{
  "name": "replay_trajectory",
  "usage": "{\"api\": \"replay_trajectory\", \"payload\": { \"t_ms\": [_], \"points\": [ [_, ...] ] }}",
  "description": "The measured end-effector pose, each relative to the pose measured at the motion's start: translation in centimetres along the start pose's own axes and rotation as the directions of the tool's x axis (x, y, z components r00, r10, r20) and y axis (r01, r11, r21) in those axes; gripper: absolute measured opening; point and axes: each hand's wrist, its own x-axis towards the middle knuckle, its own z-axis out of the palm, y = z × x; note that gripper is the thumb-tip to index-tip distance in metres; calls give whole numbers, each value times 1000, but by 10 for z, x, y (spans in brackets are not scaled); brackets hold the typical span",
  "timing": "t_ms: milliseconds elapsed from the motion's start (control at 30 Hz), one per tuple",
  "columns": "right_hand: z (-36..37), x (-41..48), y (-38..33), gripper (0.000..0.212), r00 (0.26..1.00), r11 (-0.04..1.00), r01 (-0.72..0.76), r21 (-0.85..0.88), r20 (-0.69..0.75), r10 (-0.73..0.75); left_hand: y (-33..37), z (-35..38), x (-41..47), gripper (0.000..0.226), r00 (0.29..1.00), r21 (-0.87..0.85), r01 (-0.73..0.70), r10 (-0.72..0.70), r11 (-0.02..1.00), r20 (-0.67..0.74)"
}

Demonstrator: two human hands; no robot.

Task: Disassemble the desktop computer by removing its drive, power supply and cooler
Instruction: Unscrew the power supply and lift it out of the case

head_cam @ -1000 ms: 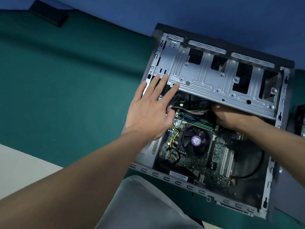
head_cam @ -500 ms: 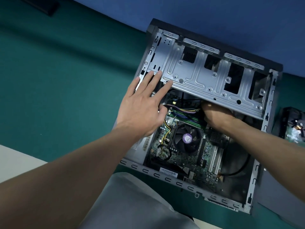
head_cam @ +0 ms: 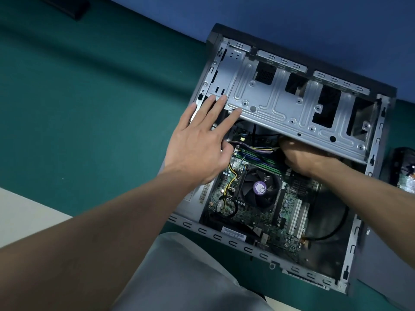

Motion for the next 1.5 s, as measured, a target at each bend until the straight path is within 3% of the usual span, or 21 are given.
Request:
{"api": "replay_trajectory", "payload": {
  "t_ms": [100,200,267,333,433,567,667,800,867,967,1033,1167,1267,1333,1433,1500],
  "points": [
    [-5,-2,-5,21,998,1000,13,-16,-54,-14,0,-1,0,64,1000,-5,3,-3,1000,-5],
    [-11,-4,1,25,999,987,-33,155,-28,37,0,0,0,64,1000,-5,5,-5,1000,-2],
    [-11,-11,-1,13,998,977,-61,202,-18,65,1,1,0,64,1000,0,1,-1,1000,-2],
    [-7,-17,-5,15,996,972,-84,220,-20,91,1,2,-1,63,1000,6,1,-1,1000,-5],
    [-3,-23,-13,18,983,928,-159,337,-31,179,0,2,-1,63,1000,28,2,-2,1000,-8],
    [1,-42,-16,7,949,860,-234,454,-88,304,0,2,-2,63,1000,27,-10,10,1000,-5],
    [2,-66,-24,26,910,811,-246,531,-162,382,1,1,-2,63,1000,29,-14,14,999,6],
    [2,-94,-51,31,877,791,-234,566,-229,423,1,-3,-1,64,999,21,-27,26,999,41],
    [-2,-106,-69,30,880,774,-139,618,-281,382,2,-7,-2,62,999,-1,-35,35,999,37],
    [-10,-116,-95,26,927,818,62,572,-336,165,4,-14,-7,52,997,-132,-65,60,989,-41],
    [-14,-115,-107,24,963,818,104,566,-263,60,6,-22,-12,41,987,-232,-129,103,964,-121],
    [-17,-108,-122,22,998,801,50,597,-4,-59,11,-29,-28,25,947,-182,-284,247,941,-203],
    [-16,-107,-123,33,990,695,6,719,92,-103,15,-26,-47,15,932,-178,-363,353,915,-89],
    [-16,-107,-123,32,987,637,15,771,92,-135,17,-24,-59,18,910,-153,-393,408,907,79],
    [-19,-112,-121,48,972,608,42,793,109,-209,17,-19,-72,30,842,-95,-438,444,894,304],
    [-23,-113,-119,58,957,623,92,777,104,-271,18,-19,-77,36,825,-85,-436,435,896,360]
  ]
}}
